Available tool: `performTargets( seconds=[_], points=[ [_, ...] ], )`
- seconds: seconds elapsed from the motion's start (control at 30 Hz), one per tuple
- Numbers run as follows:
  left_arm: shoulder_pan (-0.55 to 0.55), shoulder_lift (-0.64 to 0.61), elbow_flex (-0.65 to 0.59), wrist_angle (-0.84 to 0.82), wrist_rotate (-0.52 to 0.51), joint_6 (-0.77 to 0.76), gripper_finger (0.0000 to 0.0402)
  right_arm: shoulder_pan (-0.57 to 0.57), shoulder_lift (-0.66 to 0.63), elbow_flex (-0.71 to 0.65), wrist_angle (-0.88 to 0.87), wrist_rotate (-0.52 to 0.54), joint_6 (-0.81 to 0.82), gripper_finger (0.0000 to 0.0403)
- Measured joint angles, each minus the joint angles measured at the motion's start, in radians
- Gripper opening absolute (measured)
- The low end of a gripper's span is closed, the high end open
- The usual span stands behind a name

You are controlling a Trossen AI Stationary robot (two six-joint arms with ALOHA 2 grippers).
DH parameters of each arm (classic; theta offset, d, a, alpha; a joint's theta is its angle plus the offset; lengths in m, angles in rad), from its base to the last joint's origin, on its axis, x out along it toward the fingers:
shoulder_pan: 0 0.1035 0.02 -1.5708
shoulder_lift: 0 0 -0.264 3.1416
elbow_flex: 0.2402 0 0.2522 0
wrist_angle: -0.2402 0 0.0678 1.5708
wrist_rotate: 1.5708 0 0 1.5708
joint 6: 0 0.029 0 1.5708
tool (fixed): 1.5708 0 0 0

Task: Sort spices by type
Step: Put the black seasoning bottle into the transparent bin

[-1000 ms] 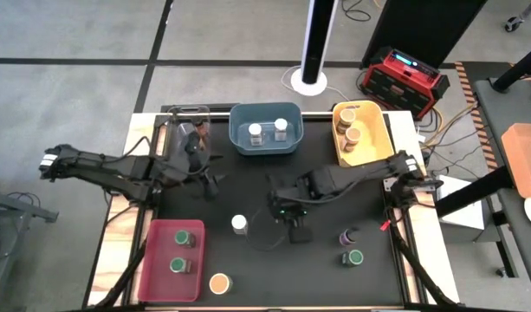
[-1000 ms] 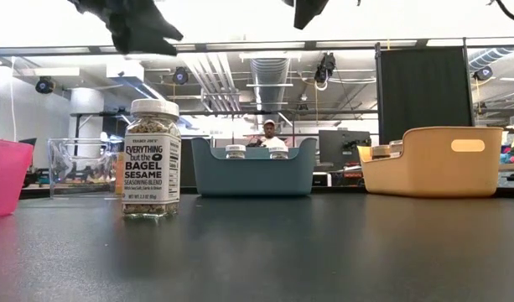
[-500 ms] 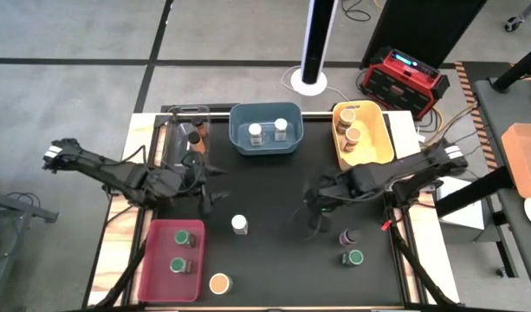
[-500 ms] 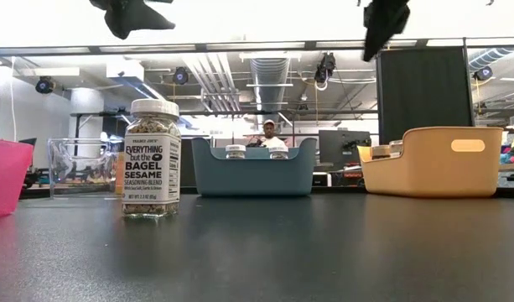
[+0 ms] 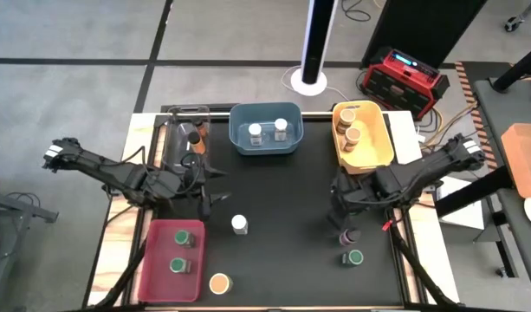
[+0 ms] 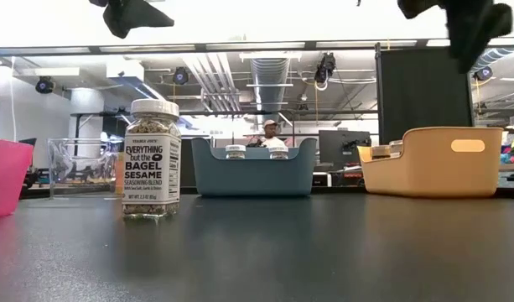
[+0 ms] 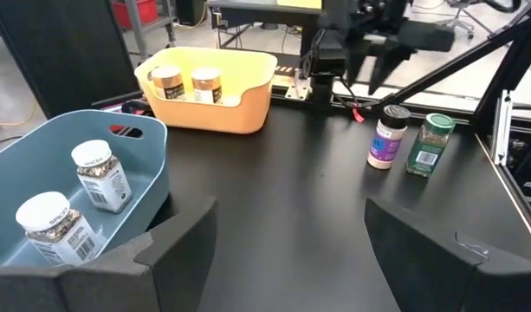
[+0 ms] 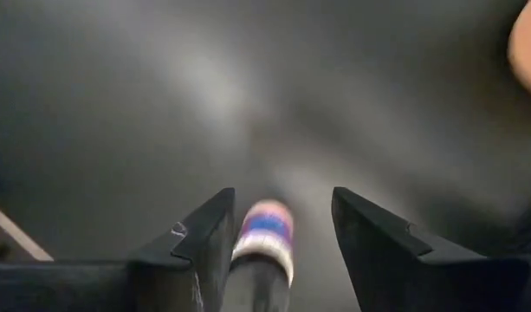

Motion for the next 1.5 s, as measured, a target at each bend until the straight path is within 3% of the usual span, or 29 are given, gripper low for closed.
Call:
performTargets(
  seconds=[0.2, 0.37, 0.63, 0.77, 1.17, 1.3, 1.5],
  points=[
    [0.0, 0.0, 0.0, 0.001, -0.001, 0.003, 0.0274, 0.038, 0.002, 0.009, -0.025, -0.127, 0.146, 0.0172],
    [0.0, 0.0, 0.0, 0.001, -0.002, 0.012, 0.0275, 0.078, 0.002, 0.009, -0.161, -0.213, 0.276, 0.0155],
    [0.0, 0.0, 0.0, 0.019, -0.002, 0.046, 0.0275, 0.124, 0.005, 0.009, -0.13, -0.211, 0.33, 0.0146],
    [0.0, 0.0, 0.0, 0.024, -0.002, 0.054, 0.0275, 0.123, 0.019, 0.009, -0.124, -0.202, 0.442, 0.018],
    [0.0, 0.066, 0.0, 0.032, -0.002, 0.102, 0.0275, 0.123, 0.143, 0.009, -0.055, -0.254, 0.424, 0.0333],
    [0.0, 0.092, 0.0, 0.067, -0.032, 0.134, 0.0275, 0.127, 0.173, 0.009, -0.057, -0.269, 0.424, 0.0354],
    [0.001, 0.104, 0.011, 0.071, -0.051, 0.158, 0.0275, 0.127, 0.178, -0.013, -0.052, -0.261, 0.422, 0.0349]
  ],
)
